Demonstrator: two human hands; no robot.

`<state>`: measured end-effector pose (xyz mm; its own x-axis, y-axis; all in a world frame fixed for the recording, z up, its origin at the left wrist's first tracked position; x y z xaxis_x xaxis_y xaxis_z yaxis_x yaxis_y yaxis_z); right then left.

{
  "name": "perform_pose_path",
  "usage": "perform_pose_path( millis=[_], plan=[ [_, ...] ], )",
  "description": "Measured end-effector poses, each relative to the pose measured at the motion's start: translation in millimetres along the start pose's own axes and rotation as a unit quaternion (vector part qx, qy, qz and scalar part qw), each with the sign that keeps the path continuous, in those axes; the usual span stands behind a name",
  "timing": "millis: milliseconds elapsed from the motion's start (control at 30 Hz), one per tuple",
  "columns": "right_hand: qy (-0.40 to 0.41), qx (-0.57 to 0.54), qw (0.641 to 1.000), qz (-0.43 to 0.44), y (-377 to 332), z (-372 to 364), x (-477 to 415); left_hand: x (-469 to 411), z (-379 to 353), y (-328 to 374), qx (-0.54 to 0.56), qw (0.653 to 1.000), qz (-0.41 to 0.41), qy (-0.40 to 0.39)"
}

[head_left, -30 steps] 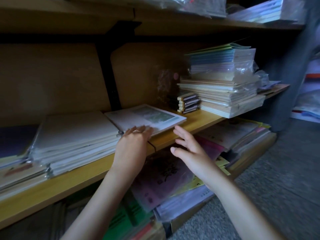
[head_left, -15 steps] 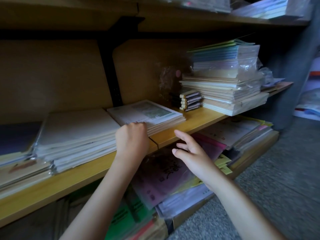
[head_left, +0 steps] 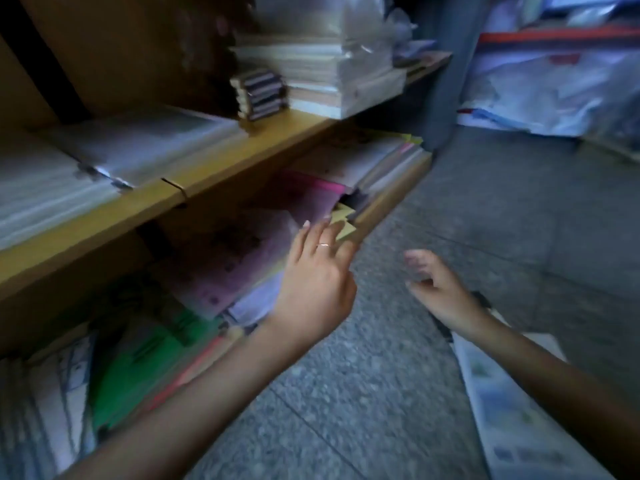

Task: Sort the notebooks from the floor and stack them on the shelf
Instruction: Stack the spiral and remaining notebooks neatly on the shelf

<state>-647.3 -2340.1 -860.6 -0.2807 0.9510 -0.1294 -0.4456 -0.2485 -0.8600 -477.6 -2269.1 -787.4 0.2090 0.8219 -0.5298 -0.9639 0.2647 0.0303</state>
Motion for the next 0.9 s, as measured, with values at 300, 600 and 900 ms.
perform_pose_path(
  millis=[300, 600, 900],
  plan=[
    [0.036, 0.236, 0.852, -0.466, 231.4, 111.4, 169.7, 92.8, -178.3, 150.3, 0.422, 0.752, 0.162, -0.479],
    [0.084, 0.169, 0.858, -0.477, 257.6, 122.0, 196.6, 113.6, -243.6, 208.4, 0.447, 0.722, 0.315, -0.423],
    [0.088, 0.1, 0.888, -0.44, 267.4, 126.1, 205.4, 99.9, -201.2, 255.8, 0.624, 0.65, 0.158, -0.405]
  ],
)
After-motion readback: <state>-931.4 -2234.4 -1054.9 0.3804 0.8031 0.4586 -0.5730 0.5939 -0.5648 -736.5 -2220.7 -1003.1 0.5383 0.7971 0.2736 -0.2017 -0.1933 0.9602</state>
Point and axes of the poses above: each hand's wrist, its own x-axis away from the middle knuckle, its own z-axis out of the back of the hand, y = z × x, the point moved 4 cm from there along -x, towards the middle knuckle, and after that the axes turned 2 degrees about x, right-handed, at the moved point
